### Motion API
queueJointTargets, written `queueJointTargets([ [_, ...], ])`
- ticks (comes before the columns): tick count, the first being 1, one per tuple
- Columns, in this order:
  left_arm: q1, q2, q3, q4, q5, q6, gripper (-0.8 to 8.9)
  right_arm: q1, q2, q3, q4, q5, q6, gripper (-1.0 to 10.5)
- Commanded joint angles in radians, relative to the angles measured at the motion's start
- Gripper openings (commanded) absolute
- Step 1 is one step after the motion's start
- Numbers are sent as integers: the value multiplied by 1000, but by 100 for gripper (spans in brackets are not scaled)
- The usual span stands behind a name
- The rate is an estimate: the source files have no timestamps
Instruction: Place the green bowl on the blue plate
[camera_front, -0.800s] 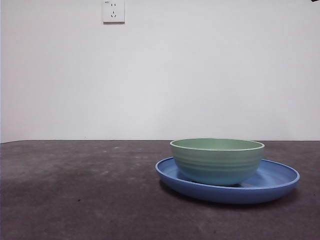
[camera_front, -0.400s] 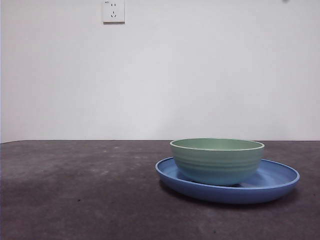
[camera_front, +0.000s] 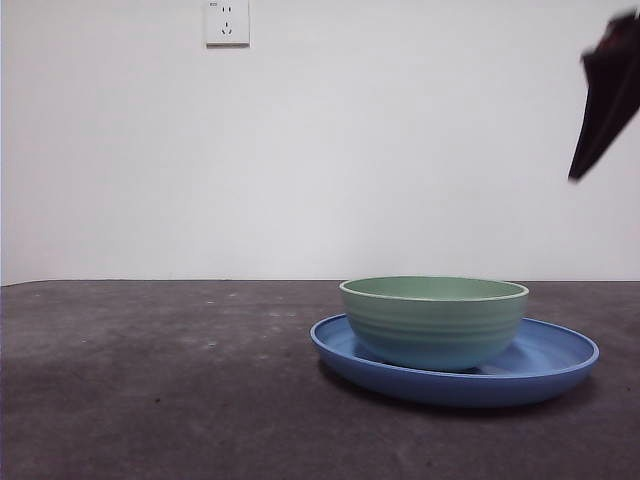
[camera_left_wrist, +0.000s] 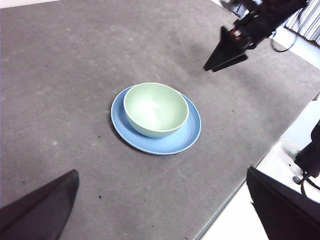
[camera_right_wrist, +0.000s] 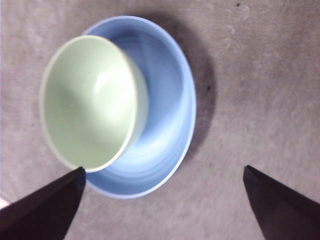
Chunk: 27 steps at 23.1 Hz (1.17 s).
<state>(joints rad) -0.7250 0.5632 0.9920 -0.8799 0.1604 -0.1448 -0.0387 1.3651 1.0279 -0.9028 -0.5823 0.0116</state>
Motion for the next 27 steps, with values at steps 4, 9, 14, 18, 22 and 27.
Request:
queueJointTargets([
  [4, -8, 5, 11, 12, 5, -3, 595, 4, 116, 17, 88, -3, -46, 420],
  [9, -8, 5, 11, 12, 5, -3, 595, 5, 193, 17, 122, -4, -58, 365],
  [14, -8, 5, 11, 13, 5, -3, 595, 15, 280, 17, 167, -74, -58, 320],
  [18, -8, 5, 11, 13, 5, -3, 595, 50, 344, 17, 196, -73, -61, 272],
  [22, -8, 5, 11, 12, 5, -3, 595, 79, 382, 17, 225, -72, -61, 192],
  [27, -8, 5, 11, 13, 5, -3, 595, 84, 409, 17, 242, -67, -19, 157],
])
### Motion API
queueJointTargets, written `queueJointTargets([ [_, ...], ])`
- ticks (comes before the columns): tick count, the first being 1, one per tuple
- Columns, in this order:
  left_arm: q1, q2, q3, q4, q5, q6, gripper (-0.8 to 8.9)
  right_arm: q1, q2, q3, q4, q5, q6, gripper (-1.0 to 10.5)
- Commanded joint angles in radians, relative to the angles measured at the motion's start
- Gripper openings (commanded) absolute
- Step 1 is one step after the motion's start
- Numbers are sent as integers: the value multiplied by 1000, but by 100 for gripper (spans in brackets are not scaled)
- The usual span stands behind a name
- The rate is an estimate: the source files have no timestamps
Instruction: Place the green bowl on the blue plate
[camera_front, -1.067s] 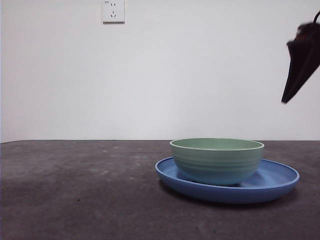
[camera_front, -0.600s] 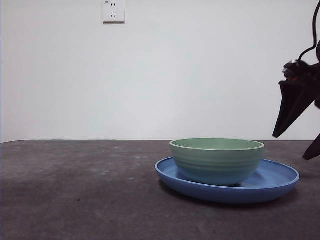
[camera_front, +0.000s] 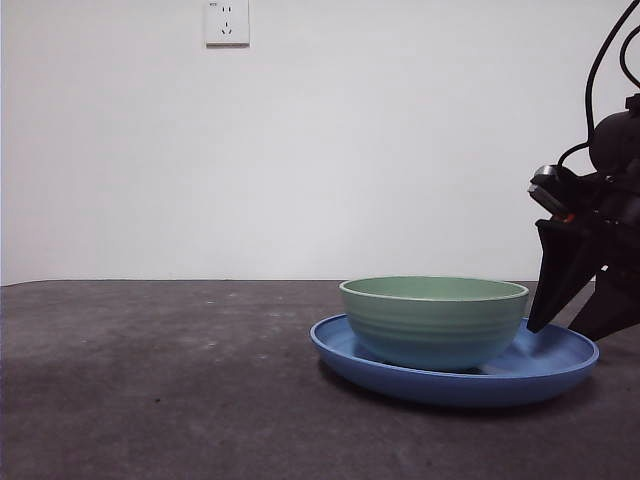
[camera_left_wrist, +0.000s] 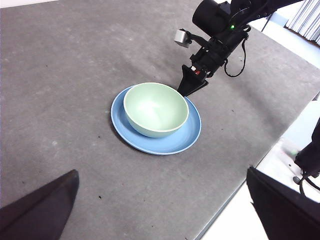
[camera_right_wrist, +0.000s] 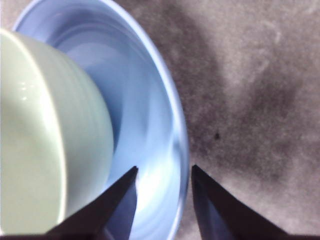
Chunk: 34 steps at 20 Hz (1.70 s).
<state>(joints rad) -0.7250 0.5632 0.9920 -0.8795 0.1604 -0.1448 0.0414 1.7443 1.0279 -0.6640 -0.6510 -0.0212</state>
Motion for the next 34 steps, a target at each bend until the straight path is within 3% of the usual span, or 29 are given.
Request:
queueJointTargets([
  [1, -8, 5, 11, 12, 5, -3, 595, 3, 31, 17, 5, 6, 15, 152],
  [7, -8, 5, 11, 12, 5, -3, 595, 3, 31, 17, 7, 48, 37, 10],
  [13, -8, 5, 11, 12, 5, -3, 595, 5, 30, 54, 5, 58, 92, 10],
  [16, -8, 5, 11, 12, 5, -3, 595, 30, 26, 154, -78, 121, 100, 10],
  [22, -8, 5, 11, 12, 5, -3, 595, 148, 27, 303, -144, 125, 163, 10],
  [29, -8, 5, 11, 12, 5, -3, 595, 328, 66, 306, -35, 133, 273, 10],
  [34, -8, 5, 11, 12, 5, -3, 595, 390, 148, 306, 10, 186, 298, 10],
])
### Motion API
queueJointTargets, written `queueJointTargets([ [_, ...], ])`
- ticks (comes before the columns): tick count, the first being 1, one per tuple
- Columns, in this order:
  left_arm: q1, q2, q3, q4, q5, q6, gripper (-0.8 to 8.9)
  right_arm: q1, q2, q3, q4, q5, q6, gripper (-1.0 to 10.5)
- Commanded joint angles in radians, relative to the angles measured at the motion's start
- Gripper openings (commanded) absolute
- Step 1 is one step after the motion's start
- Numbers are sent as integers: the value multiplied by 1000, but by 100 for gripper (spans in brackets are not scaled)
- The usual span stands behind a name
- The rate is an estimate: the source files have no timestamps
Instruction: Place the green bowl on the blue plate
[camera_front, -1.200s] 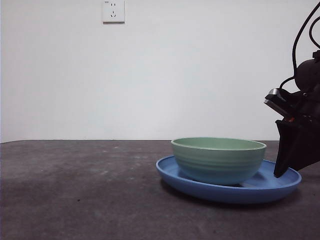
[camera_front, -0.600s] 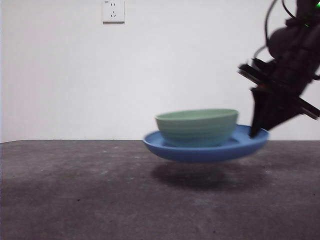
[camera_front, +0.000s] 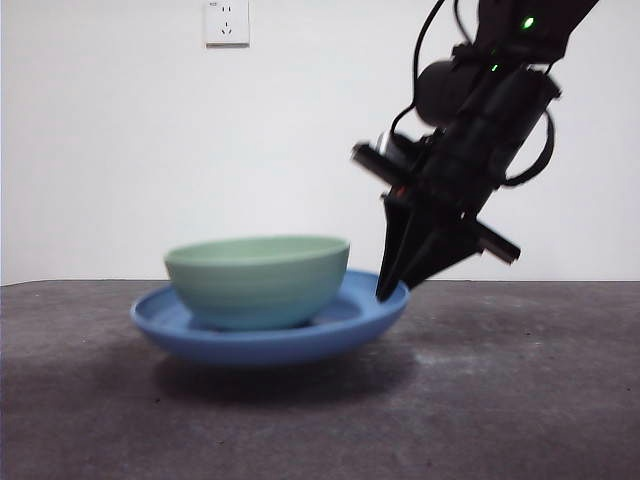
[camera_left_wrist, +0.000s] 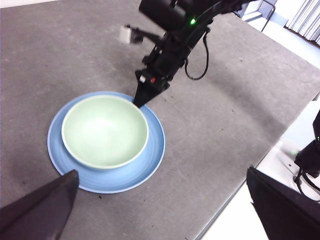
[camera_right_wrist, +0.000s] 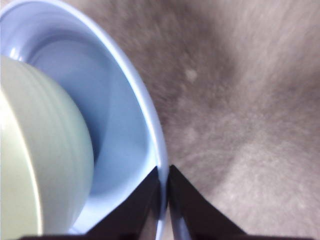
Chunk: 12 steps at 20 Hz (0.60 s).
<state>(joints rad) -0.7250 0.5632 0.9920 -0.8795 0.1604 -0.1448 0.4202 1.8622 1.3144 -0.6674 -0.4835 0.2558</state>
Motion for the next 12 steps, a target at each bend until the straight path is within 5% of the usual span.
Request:
queueJointTargets([
  [1, -8, 5, 11, 12, 5, -3, 595, 16, 40, 19, 18, 42, 20, 10],
  [7, -8, 5, 11, 12, 5, -3, 595, 24, 43, 19, 38, 50, 18, 13],
  [12, -8, 5, 11, 12, 5, -3, 595, 22, 37, 21, 38, 66, 6, 182],
])
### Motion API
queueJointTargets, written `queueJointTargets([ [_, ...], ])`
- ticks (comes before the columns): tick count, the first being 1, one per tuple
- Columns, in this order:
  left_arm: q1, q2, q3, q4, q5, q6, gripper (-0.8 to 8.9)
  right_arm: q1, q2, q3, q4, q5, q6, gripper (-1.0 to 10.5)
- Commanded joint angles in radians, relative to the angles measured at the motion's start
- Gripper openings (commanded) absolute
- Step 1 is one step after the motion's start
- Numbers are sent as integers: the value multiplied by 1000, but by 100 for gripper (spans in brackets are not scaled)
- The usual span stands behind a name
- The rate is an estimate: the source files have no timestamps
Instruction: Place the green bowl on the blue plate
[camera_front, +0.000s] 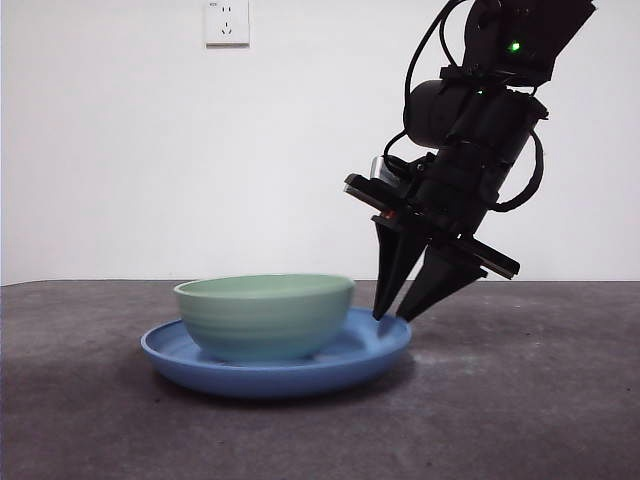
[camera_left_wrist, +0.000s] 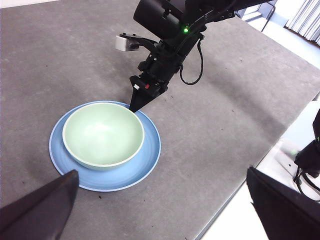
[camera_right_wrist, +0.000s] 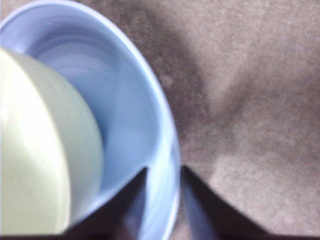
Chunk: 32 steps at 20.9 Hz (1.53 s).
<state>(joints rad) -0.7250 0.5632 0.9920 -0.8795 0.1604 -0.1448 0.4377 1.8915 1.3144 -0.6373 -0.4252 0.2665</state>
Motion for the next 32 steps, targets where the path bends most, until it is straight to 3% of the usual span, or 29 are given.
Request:
queueJointTargets([
  [1, -8, 5, 11, 12, 5, -3, 595, 1, 1, 23, 7, 11, -11, 182],
  [9, -8, 5, 11, 12, 5, -3, 595, -62, -232, 42, -134, 20, -31, 330],
  [12, -8, 5, 11, 12, 5, -3, 595, -59, -407, 42, -252, 110, -70, 342],
  [16, -8, 5, 11, 12, 5, -3, 595, -41, -667, 42, -375, 219, -72, 489],
  [19, -8, 5, 11, 12, 5, -3, 595, -34, -787, 42, -428, 221, -74, 505],
  [25, -8, 5, 11, 12, 5, -3, 595, 8, -1047, 42, -634, 217, -165, 511],
  [29, -8, 5, 11, 12, 5, -3, 595, 13, -1168, 39, -742, 199, -174, 636],
  [32, -8, 5, 11, 12, 5, -3, 595, 12, -1252, -5, -747, 182, -174, 638],
])
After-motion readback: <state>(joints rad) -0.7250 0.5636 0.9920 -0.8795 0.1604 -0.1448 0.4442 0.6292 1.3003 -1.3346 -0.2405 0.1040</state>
